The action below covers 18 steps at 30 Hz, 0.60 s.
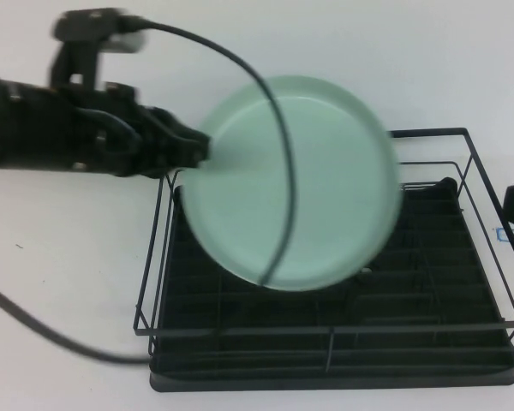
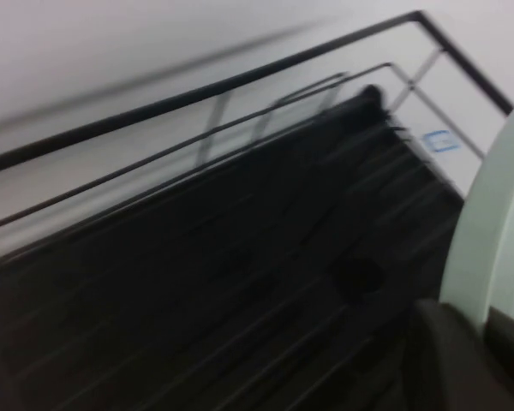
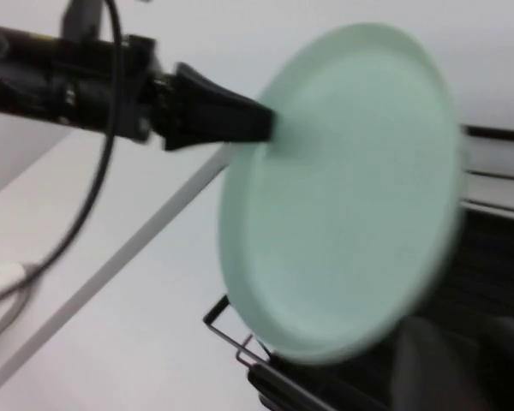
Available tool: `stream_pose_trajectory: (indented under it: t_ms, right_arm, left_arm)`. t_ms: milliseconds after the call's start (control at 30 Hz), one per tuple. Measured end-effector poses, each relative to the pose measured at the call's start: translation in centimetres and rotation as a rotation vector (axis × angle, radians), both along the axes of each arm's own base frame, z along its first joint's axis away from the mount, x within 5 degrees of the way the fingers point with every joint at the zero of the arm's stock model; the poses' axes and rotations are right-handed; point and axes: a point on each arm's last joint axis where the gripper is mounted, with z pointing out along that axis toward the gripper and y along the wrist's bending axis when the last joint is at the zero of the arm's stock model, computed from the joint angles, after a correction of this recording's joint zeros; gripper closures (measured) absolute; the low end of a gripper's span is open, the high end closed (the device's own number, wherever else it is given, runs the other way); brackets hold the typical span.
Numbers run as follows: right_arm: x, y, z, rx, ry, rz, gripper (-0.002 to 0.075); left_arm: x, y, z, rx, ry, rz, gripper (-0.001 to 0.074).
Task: Place plate on rack
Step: Hand over the plate
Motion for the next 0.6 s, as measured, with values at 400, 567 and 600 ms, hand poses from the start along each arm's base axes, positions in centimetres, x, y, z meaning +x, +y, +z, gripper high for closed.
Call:
stream_pose_trajectory:
  t_ms: [400,567,600]
  right_arm:
    - [1.2,-0.5,0.0,0.008,-0.032,-0.097,0.0226]
    - [2.8,-0.4,-1.2,0.007,0.018,-0.077,0.0262]
    - [3.2,-0.4,-1.5,0.014,0.032,-0.075,0.0265]
  left_arm:
    - [-1.3,-3.9,0.6,-0.056,-0.050,-0.057,0.0734]
    - [-1.3,-4.0,0.7,-0.073,-0.045,-0.053,0.0734]
    - [-1.3,-4.0,0.7,-0.072,-0.047,-0.054,0.0734]
